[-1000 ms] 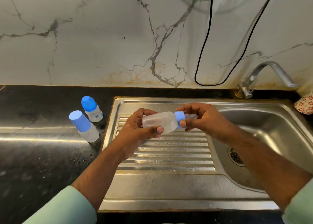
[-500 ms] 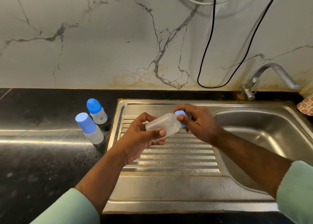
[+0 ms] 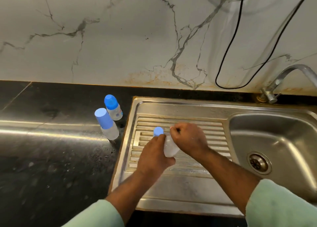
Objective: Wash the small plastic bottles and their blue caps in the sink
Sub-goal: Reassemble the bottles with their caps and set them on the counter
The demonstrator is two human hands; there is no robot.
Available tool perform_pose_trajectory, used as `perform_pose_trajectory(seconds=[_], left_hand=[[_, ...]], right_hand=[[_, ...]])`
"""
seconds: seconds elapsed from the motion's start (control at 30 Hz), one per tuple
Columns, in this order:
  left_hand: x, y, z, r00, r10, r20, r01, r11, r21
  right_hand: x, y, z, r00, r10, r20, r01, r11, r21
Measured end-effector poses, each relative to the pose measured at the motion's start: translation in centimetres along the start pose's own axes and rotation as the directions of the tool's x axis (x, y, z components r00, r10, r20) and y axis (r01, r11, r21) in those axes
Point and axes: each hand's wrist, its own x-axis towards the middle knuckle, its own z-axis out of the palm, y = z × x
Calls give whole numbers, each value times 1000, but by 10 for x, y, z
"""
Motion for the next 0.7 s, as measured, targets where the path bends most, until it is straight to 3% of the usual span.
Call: perform_pose_trajectory(seconds=[0.07,0.13,0.17,0.2,0.23,0.3,0.37,0.43,0.53,0.57,0.6,0.63,0.67,0.7], left_hand=[[-3,-20,8,996,-56,-71,52,997,-48],[-1,-40,1,985,-148,-92,117,953,-279],[1,-49,-3,977,-190,-95,139,909,-393],[4,-59,-8,969,-222,-109,147,873,-465],[6,-67,-11,962,-241,-126,152,861,-485],[12,-80,-15,952,-264,-156,160,861,-483],[17,-87,-17,958,-248,-147,145,854,-499],[22,-91,-19,970,-196,-144,101,863,-494],[26,-90,-23,970,-146,-196,28,862,-506],[27,-88,-25,962,-133,-237,-7,860,-510],[29,-88,-27,953,-117,-279,-45,858,-512],[32,-86,-29,950,-91,-300,-79,856,-511],[34,-83,-32,955,-63,-290,-95,860,-501],[37,-80,-33,968,-37,-247,-91,868,-489]], right_hand=[[12,-6,13,979,147,140,-149,989,2],[28,-9,17,944,274,185,-319,901,293],[34,-8,21,940,294,175,-341,834,434],[39,-4,30,955,254,156,-298,835,463],[43,1,38,974,165,153,-212,898,385],[47,11,61,946,-21,324,-17,993,113],[48,14,82,876,-55,479,87,995,-43],[51,7,85,865,-63,497,142,982,-122],[59,-9,44,944,-53,327,95,989,-115],[60,-14,18,983,-41,180,48,998,-34],[60,-20,-4,997,-53,-51,56,996,73],[57,-21,-22,956,-70,-283,109,986,124],[55,-16,-32,930,-75,-361,133,981,140],[55,-12,-35,975,-67,-214,92,989,112]])
